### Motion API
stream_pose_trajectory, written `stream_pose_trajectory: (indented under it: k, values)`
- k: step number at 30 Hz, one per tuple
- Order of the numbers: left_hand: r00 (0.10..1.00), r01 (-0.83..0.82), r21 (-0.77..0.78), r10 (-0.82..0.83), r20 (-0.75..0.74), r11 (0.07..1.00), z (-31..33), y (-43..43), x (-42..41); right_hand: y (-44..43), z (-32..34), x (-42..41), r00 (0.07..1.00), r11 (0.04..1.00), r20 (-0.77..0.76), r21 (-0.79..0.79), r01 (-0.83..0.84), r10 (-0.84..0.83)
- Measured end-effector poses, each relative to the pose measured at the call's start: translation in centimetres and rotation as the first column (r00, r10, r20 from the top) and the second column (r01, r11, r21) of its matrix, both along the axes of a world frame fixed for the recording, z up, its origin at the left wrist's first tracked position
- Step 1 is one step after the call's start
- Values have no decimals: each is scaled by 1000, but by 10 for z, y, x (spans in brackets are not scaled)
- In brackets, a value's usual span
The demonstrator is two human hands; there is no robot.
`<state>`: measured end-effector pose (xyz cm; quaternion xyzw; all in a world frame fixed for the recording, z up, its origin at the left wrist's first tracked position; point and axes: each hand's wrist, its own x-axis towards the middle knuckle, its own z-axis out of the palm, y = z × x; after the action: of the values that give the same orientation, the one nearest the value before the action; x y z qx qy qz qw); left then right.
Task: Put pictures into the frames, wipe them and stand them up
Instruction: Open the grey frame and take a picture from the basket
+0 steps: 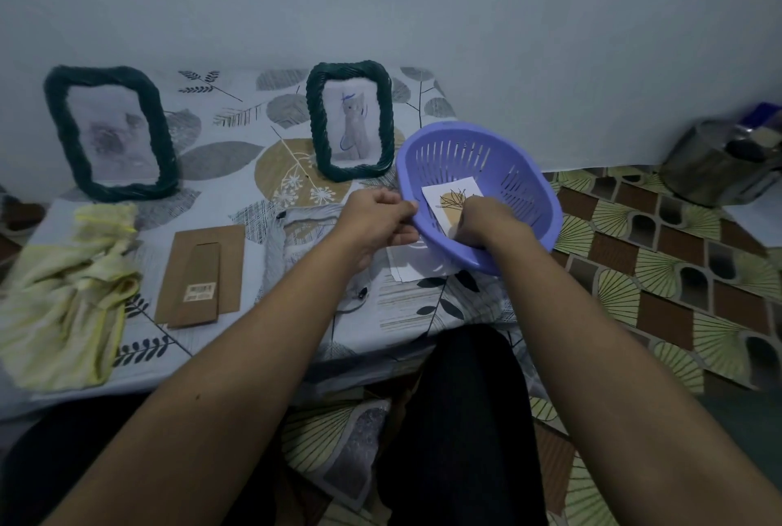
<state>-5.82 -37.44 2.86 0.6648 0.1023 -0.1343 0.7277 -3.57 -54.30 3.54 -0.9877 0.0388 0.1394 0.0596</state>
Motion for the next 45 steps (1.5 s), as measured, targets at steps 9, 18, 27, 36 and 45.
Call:
stream_pose_trajectory:
  k: [9,18,27,36,45]
  values:
    - [1000,3,-1,-3,5,1000,4,0,-4,-2,0,-2,993,998,107,41,54,-58]
    - [998,15,109,-22,62,994,0,9,-6,12,30,-21,879,984,457,164,69,-138]
    - [992,-71,58,65,108,996,-7,60,-27,68,31,-58,634,952,772,156,-263,49]
    - [990,-141,-220,136,-38,965,-27,107,-53,128,1,-70,747,644,662,595,-480,-55]
    - [928,-362,120,344,146,924,-39,140,-60,134,-23,-64,933,494,299,853,-166,-203]
